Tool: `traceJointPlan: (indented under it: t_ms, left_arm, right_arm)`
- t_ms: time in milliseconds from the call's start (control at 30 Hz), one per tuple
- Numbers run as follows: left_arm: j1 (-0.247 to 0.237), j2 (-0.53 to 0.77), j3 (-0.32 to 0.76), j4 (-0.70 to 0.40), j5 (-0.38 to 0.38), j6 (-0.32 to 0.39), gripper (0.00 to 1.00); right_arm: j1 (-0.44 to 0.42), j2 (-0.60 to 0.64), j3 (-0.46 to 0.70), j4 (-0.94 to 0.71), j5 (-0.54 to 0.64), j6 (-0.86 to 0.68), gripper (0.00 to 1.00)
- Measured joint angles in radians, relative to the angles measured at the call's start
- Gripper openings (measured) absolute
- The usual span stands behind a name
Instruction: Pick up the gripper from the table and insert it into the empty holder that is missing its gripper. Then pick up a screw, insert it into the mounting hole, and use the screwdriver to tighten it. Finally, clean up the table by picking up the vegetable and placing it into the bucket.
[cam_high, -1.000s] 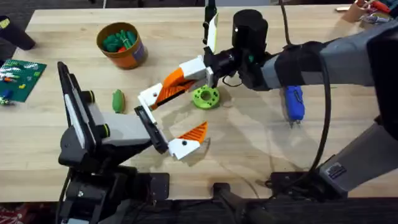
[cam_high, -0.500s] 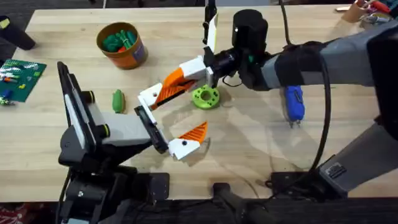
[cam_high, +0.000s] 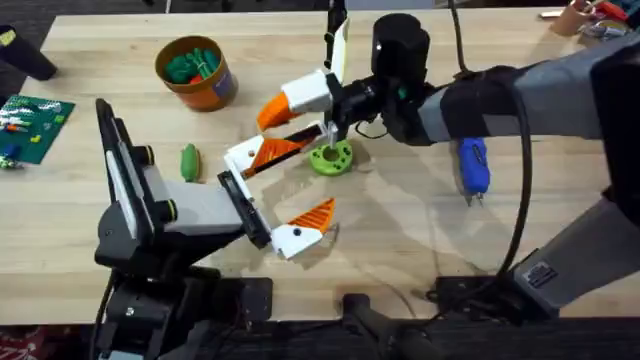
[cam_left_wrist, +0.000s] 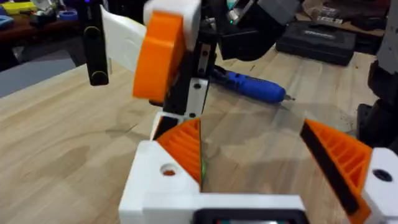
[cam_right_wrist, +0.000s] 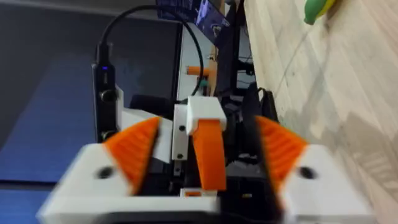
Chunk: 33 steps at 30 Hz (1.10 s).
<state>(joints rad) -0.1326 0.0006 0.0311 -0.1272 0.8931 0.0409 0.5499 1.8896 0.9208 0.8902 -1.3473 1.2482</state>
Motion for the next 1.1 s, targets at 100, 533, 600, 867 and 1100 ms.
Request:
traceJointPlan:
  t_ms: [100,533,600,867,1100]
  left_arm:
    - [0.0,0.0,0.0,0.0,0.001,0.0,0.985]
    - [0.0,0.0,0.0,0.0,0.003,-0.003,0.985]
    - [0.0,0.0,0.0,0.0,0.004,-0.004,0.985]
    - [0.0,0.0,0.0,0.0,0.005,-0.004,0.985]
    - [0.0,0.0,0.0,0.0,0.004,-0.004,0.985]
  right_arm:
    - [0.0,0.0,0.001,0.0,0.0,0.0,0.99]
    - [-0.168,-0.107,0.009,-0.209,-0.005,-0.197,0.993]
    - [-0.208,-0.167,0.019,-0.34,-0.01,-0.294,0.993]
    - [-0.341,-0.351,0.083,-1.039,0.104,-0.753,0.993]
    - [-0.329,-0.406,0.221,-1.546,0.491,-1.078,0.994]
